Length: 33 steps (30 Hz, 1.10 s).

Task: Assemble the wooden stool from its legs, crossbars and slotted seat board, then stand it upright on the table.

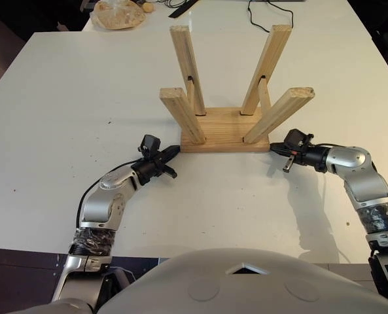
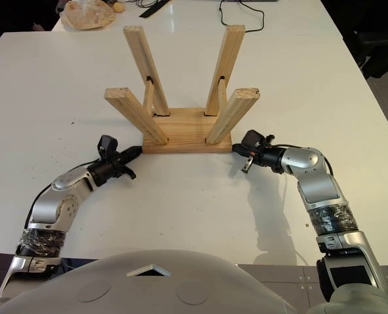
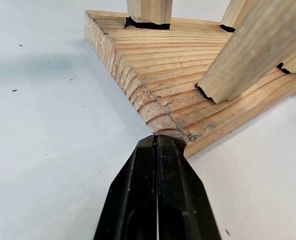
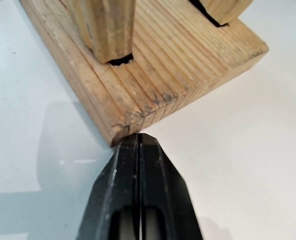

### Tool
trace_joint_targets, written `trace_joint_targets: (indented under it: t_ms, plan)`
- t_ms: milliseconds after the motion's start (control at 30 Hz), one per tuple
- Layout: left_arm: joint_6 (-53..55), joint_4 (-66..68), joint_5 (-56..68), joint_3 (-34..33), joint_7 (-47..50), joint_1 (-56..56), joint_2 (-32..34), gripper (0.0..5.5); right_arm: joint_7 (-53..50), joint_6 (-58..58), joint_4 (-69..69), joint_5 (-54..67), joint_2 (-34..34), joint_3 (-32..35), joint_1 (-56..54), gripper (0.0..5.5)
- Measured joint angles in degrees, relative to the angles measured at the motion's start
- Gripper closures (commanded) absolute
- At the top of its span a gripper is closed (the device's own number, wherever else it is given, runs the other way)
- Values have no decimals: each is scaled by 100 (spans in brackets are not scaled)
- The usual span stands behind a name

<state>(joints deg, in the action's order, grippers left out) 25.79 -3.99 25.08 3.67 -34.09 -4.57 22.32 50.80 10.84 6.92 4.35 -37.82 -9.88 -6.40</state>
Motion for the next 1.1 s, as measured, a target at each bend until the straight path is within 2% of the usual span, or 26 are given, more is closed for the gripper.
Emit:
trace_joint_targets:
  t_ms: [100,200,433,667,933,1100]
  plan:
    - [123,-314,74,6,-179,-264,228,548,69,37,-229,36,-79,1,168,550]
    - [290,-898,114,-24,-405,-748,789,548,410,145,-923,403,-343,12,762,550]
    - [802,-2178,614,-616,-629,-2113,1670,548,851,885,-2470,1433,-728,349,2365,550]
    - [1485,-3213,1086,-1188,-474,-2982,1762,548,802,1361,-3518,2262,-897,1280,2563,550]
    - [1750,-3887,1812,-1827,-78,-2752,1609,548,799,1680,-3583,2296,-1098,1476,2565,550]
    - [1889,-3933,2062,-1981,61,-2694,1622,548,800,1705,-3744,2299,-1170,1527,2554,550]
